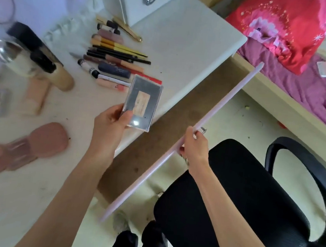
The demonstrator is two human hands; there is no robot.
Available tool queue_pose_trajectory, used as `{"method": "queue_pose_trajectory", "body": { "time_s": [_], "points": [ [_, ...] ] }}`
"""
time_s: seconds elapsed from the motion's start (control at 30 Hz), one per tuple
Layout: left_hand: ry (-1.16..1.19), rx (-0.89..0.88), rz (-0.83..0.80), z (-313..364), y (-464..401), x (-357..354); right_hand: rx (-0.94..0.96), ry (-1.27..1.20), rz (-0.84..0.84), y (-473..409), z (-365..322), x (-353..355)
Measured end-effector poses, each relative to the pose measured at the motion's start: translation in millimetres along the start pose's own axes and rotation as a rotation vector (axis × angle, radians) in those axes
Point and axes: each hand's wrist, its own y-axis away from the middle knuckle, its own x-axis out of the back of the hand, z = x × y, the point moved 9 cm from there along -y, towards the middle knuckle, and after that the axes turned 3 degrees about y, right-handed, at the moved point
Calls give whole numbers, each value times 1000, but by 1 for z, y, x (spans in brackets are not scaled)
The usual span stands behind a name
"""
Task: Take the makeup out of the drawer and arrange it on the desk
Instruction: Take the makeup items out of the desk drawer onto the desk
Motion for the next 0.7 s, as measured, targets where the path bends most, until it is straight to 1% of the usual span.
{"method": "queue_pose_trajectory", "body": {
  "time_s": [0.1,0.23,0.27,0.4,0.53,0.7],
  "points": [
    [56,32,16,-2,0,21,-58,-81,-72,-2,-8,-28],
    [165,72,49,-10,-1,46,-130,-341,-167,0,-20,-60],
    [187,86,62,-12,-1,52,-132,-372,-175,0,-24,-63],
    [208,117,57,-25,1,73,-135,-417,-188,-1,-33,-73],
    [227,183,64,-35,4,86,-158,-404,-202,1,-34,-76],
    [191,206,41,-27,9,93,-187,-487,-260,11,-41,-77]
  ]
}}
